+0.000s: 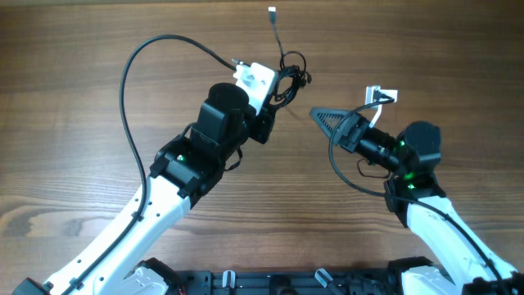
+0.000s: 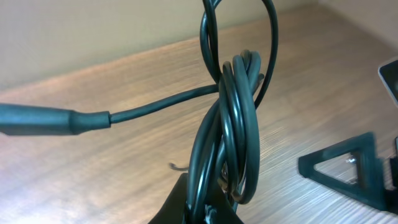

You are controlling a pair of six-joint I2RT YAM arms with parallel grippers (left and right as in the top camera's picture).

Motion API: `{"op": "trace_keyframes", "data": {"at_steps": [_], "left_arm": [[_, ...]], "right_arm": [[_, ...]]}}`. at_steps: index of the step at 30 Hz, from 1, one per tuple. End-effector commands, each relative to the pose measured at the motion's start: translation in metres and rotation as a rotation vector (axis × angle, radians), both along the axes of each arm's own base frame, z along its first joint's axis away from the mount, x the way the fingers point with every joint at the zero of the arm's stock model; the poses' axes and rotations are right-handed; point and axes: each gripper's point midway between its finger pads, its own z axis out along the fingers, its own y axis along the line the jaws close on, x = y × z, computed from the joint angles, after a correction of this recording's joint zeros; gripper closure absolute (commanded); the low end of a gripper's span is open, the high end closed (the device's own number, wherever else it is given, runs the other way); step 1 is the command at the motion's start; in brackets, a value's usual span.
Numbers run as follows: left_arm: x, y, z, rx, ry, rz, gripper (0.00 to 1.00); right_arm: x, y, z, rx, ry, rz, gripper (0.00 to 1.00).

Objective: Untangle cables

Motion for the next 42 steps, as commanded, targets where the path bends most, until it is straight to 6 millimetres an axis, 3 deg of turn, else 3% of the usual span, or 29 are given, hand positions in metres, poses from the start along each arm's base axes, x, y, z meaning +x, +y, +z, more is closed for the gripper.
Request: {"op": "trace_keyframes", "data": {"at_steps": [1,6,10,15,20,23,28,32,36,39,42], "left_arm": [[0.000,0.005,0.014,0.148,-0.132,-0.076,0.96],[-0.019,-0.022,0.019,0.234,-0.238,-0.307,0.96],[-0.029,-0.041,0.026,0.363,-0.389,-0.439,0.96],[-0.040,-0.060,0.040,0.386,-0.497,-0.504,0.96],[-0.037,-0.061,0.045,0.379,-0.512,-0.487,0.96],[-0.023,-0.049,0.052,0.365,-0.498,-0.356,0.96],[-0.017,-0.044,0.060,0.276,-0.463,-0.266,0.96],[-0.026,-0.055,0.059,0.242,-0.451,-0.303,0.96],[-0.041,-0.071,0.058,0.229,-0.457,-0.357,0.96],[-0.051,-0.081,0.058,0.223,-0.461,-0.388,0.96],[-0.056,-0.085,0.058,0.219,-0.462,-0.403,0.96]], "right_arm": [[0.003,-0.002,0.019,-0.124,-0.087,-0.006,0.01],[-0.001,-0.015,0.044,-0.278,-0.094,-0.064,0.01],[-0.016,-0.017,0.085,-0.206,-0.089,-0.086,0.01],[-0.036,-0.017,0.112,-0.144,-0.126,-0.080,0.00],[-0.044,-0.015,0.119,-0.060,-0.046,-0.071,0.01],[-0.045,-0.014,0.115,-0.025,0.024,-0.064,0.01],[-0.046,-0.015,0.110,0.013,0.108,-0.075,0.01],[-0.044,-0.015,0.115,0.026,0.094,-0.079,0.02],[-0.041,-0.015,0.126,0.038,0.038,-0.078,0.14],[-0.038,-0.014,0.126,0.031,0.020,-0.077,0.33],[-0.035,-0.014,0.123,0.018,0.017,-0.076,0.65]]}}
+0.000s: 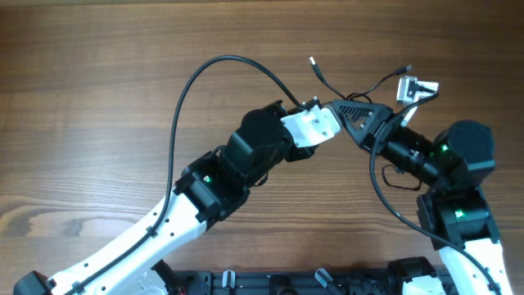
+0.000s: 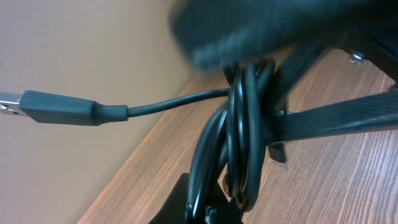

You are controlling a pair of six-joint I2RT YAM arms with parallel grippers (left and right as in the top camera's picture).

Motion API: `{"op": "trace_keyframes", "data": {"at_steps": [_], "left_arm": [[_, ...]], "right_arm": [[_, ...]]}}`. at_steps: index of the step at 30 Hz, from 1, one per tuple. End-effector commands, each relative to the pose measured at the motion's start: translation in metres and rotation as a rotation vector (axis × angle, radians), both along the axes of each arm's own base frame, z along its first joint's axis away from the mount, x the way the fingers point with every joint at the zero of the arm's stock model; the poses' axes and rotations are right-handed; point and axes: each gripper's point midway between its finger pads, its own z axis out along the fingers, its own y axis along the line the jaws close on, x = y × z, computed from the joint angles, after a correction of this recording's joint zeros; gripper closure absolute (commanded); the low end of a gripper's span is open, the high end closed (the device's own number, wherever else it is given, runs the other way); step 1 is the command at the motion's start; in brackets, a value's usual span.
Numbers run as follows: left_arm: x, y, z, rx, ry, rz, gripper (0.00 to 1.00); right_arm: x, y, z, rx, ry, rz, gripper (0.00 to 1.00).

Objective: Untangle cables

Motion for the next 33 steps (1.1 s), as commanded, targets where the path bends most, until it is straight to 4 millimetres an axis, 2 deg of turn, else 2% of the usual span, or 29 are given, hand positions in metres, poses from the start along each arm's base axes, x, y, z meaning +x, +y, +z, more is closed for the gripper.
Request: {"op": "trace_keyframes", "data": {"at_steps": [1,11,15,18,22,25,31,33], "left_arm": [[-0.008,-0.003,0.012,-0.038,-0.007,-0.015,0.96],[-0.027,-0.019,0.011,-0.049,0.016,-0.121,0.96],[-0.026,-0.018,0.011,-0.048,0.015,-0.113,0.96],[-0.010,-0.004,0.012,-0.052,0.011,0.016,0.96],[0.010,0.022,0.013,-0.105,0.034,0.231,0.96],[0.017,0.032,0.014,-0.131,0.040,0.307,0.96],[0.017,0.032,0.016,-0.137,0.036,0.307,0.96],[0.015,0.028,0.017,-0.142,0.039,0.285,0.96]], "right_arm": [[0.004,0.001,0.004,-0.014,-0.025,0.007,0.68],[0.015,-0.001,-0.006,-0.072,-0.048,-0.016,0.78],[0.016,-0.001,-0.008,-0.100,-0.078,-0.013,0.87],[0.016,-0.001,-0.008,-0.101,-0.078,-0.012,0.95],[0.015,-0.001,-0.008,-0.104,-0.083,-0.008,0.95],[0.015,0.000,-0.007,-0.107,-0.090,-0.001,0.95],[0.012,0.002,-0.007,-0.110,-0.100,0.020,0.95],[0.012,0.002,-0.007,-0.110,-0.100,0.020,0.91]]}}
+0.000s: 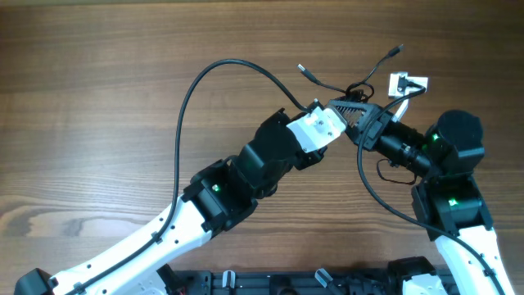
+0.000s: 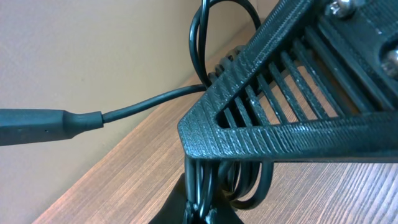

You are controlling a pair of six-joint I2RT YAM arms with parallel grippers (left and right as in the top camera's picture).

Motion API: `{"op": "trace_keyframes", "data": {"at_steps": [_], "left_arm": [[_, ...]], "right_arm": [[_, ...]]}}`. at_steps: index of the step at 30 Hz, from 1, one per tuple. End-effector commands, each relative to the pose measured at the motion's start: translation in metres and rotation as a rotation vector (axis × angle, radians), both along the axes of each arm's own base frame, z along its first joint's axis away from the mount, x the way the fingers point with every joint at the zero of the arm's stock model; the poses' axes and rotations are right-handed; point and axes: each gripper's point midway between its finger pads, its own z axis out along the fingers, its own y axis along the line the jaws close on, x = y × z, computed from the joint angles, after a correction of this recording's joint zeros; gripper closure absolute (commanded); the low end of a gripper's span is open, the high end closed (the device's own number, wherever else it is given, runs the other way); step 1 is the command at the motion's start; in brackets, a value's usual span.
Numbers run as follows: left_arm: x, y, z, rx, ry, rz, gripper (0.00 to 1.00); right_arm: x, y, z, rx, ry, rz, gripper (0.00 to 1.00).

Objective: Untangle cables

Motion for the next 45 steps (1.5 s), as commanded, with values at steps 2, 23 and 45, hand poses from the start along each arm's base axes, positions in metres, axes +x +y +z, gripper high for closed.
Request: {"op": "trace_keyframes", "data": {"at_steps": [2,23,45], "left_arm": [[0.017,0.024,0.017,-0.049,-0.028,0.123,0.96],[-0.011,-0.011,0.028,-0.109,-0.029,-0.066,0.96],[0.036,0.081,0.039,-0.201,-0.080,0.563,0.96]], "right_arm": [[0.000,-0.001,0.009,-0.017,-0.045,0.002,0.90],[-0.002,0.002,0.016,-0.033,-0.112,0.032,0.95],[-0.008,0.003,-0.007,-0.117,-0.088,0.064,0.96]]}}
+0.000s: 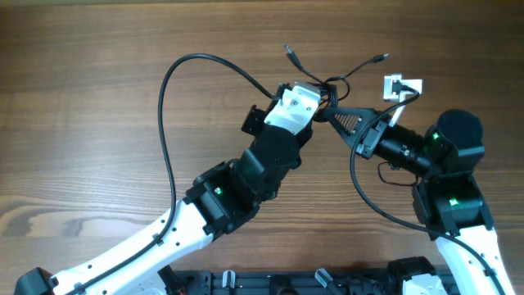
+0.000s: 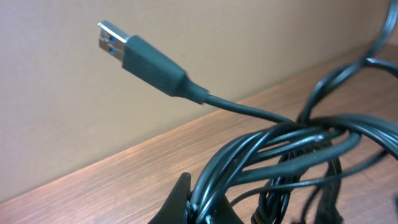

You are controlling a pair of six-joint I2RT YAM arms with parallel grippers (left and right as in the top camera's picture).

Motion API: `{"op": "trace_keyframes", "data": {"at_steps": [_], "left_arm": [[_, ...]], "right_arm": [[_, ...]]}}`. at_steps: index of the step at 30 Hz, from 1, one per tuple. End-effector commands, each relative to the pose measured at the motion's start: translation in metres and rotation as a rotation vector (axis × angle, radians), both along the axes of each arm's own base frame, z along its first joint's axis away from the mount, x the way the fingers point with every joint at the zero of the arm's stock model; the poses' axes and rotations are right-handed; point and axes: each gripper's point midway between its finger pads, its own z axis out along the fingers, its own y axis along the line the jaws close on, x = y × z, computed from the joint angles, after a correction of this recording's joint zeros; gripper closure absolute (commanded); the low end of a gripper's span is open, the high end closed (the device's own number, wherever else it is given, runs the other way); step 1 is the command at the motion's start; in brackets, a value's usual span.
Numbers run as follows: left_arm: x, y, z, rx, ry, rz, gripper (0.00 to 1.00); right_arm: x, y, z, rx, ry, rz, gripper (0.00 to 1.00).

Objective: Untangle cables

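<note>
A knot of thin black cables (image 1: pixel 332 85) hangs at the table's far middle, with one loose end (image 1: pixel 289 52) pointing up-left and another (image 1: pixel 380 58) up-right. My left gripper (image 1: pixel 318 98) is shut on the bundle; in the left wrist view the strands (image 2: pixel 267 149) are pinched between its fingers (image 2: pixel 202 202). A black USB plug (image 2: pixel 134 50) sticks up to the left, and several strands run off to the right. My right gripper (image 1: pixel 327 115) points left with its tip against the knot's lower side. Only its flat side shows, so the jaw gap is hidden.
The wooden table (image 1: pixel 82 98) carries nothing else. A long black lead (image 1: pixel 164 90) loops left from the left wrist, and another lead (image 1: pixel 356 168) loops below the right wrist. A white block (image 1: pixel 403 86) sits by the right wrist.
My left gripper has moved up and to the left with the bundle. The right gripper's finger no longer fills the left wrist view, and the strands now lie stretched sideways with the USB plug raised.
At first the left gripper held the coiled bundle at the far middle with the right gripper apart to its right. Then both were further right with the right gripper's tip at the bundle. Later its finger lay across the coil. Now the left gripper sits up-left and the coil looks spread.
</note>
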Motion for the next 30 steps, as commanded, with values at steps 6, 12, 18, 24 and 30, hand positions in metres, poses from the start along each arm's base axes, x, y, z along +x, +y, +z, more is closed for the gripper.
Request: {"op": "trace_keyframes", "data": {"at_steps": [6,12,18,24,30], "left_arm": [[0.006,0.027,0.024,-0.080,-0.055,0.127,0.96],[0.004,0.031,0.037,-0.119,-0.081,0.129,0.96],[0.005,0.047,0.052,-0.211,-0.099,0.160,0.96],[0.004,0.066,0.074,-0.376,-0.122,0.189,0.96],[-0.001,0.071,0.090,-0.477,-0.148,0.184,0.96]], "right_arm": [[0.010,-0.024,-0.045,-0.131,0.164,-0.171,0.95],[0.010,-0.043,-0.076,-0.226,0.265,-0.276,0.95],[0.006,-0.051,-0.091,-0.285,0.312,-0.308,0.95],[0.004,-0.053,-0.095,-0.293,0.329,-0.312,0.95],[-0.002,-0.054,-0.103,-0.321,0.353,-0.298,0.95]]}}
